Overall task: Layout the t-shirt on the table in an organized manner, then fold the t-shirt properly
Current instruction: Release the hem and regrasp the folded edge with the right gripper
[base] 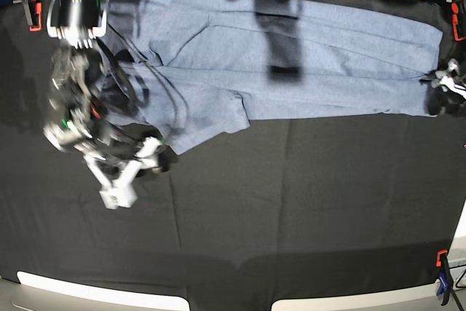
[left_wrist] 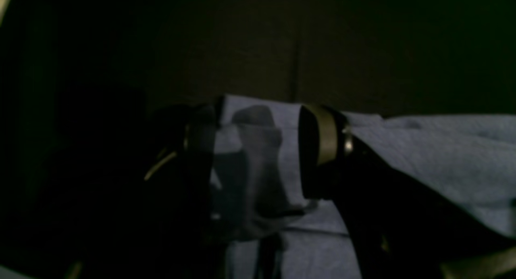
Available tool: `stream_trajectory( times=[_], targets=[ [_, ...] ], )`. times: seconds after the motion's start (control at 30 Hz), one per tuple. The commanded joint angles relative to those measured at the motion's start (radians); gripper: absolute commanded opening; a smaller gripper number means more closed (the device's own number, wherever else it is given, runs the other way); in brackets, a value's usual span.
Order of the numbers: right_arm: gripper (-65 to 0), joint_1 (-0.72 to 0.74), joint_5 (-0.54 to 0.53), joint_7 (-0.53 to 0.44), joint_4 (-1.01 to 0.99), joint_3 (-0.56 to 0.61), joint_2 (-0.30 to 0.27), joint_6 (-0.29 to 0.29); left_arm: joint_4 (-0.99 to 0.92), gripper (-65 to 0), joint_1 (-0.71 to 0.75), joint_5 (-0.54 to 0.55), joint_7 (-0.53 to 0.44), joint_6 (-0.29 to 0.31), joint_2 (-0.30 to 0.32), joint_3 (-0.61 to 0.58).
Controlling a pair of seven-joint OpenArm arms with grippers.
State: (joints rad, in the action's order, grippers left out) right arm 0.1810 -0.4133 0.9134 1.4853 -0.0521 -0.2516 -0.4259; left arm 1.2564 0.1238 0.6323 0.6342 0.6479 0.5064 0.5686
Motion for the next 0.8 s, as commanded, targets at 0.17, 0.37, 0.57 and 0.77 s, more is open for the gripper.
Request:
stream_trajectory(
  times=[0.17, 0.37, 0.57, 0.77],
  targets=[
    [-32.9, 0.124, 0.024, 0.073, -0.203, 0.151, -0.006, -0.005, 0.018, -34.3, -0.011, 0.015, -0.021, 0.004, 0.009, 0.006],
    [-32.9, 0.140, 0.072, 0.071, -0.220, 0.181, -0.006, -0.004, 0.018, -34.3, -0.011, 0.016, -0.029, 0.004, 0.009, 0.006],
    [-35.9, 0.139, 0.069, 0.072, -0.220, 0.181, 0.006, -0.004, 0.018, -34.3, -0.011, 0.016, -0.029, 0.004, 0.009, 0.006],
    [-54.9, 0.137, 0.072, 0.093, -0.247, 0.181, 0.065, -0.009, 0.018, -34.3, -0.011, 0.015, -0.029, 0.004, 0.009, 0.006]
  ],
)
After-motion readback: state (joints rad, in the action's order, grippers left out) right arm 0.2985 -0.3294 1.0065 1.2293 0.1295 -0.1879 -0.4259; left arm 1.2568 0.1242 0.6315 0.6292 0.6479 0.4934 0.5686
